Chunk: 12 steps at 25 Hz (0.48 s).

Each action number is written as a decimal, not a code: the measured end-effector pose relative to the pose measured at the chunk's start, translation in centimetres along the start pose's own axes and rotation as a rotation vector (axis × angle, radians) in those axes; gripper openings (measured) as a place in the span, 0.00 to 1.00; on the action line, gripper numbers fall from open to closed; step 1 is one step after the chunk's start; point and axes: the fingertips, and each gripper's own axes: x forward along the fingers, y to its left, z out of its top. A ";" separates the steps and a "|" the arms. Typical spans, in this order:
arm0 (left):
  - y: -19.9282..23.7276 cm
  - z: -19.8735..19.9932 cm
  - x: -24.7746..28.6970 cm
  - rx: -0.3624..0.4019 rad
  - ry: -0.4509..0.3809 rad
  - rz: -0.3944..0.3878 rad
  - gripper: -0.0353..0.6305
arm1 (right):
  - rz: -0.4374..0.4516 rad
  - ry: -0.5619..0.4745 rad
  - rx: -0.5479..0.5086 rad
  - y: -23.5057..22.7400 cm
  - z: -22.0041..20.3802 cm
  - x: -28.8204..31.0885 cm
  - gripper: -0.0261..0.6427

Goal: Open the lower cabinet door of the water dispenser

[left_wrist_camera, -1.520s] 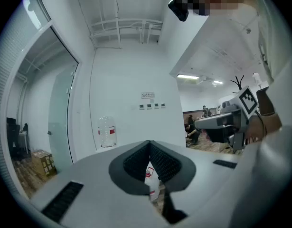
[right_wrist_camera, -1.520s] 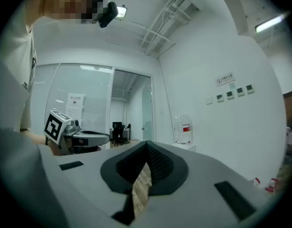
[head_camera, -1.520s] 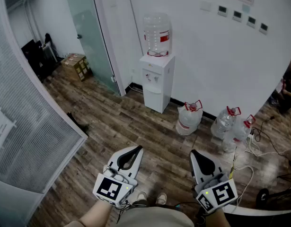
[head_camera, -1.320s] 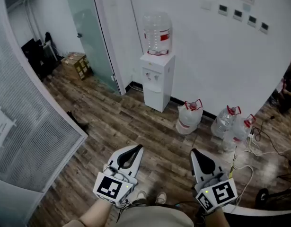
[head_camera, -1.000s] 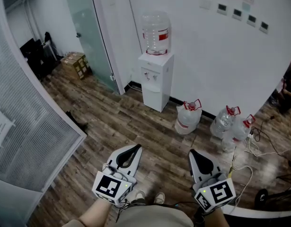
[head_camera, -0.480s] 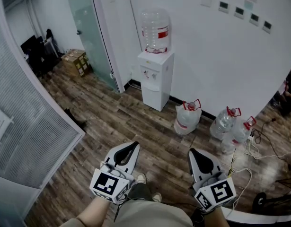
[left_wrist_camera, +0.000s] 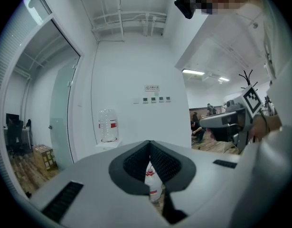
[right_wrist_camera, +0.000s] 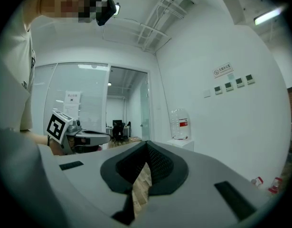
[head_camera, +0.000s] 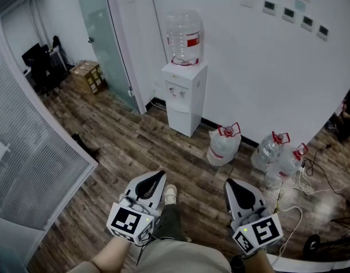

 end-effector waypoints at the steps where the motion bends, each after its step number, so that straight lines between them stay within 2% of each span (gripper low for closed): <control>1: 0.3 -0.2 0.4 0.001 -0.001 -0.001 0.06 | -0.001 -0.001 0.001 -0.3 -0.3 0.5 0.05; 6: 2.3 -1.8 2.5 0.009 0.000 -0.010 0.06 | -0.006 0.012 0.010 -1.6 -2.1 4.0 0.05; 12: 7.0 -2.6 5.8 -0.015 0.025 -0.029 0.06 | -0.003 0.033 0.016 -3.0 -2.1 10.0 0.05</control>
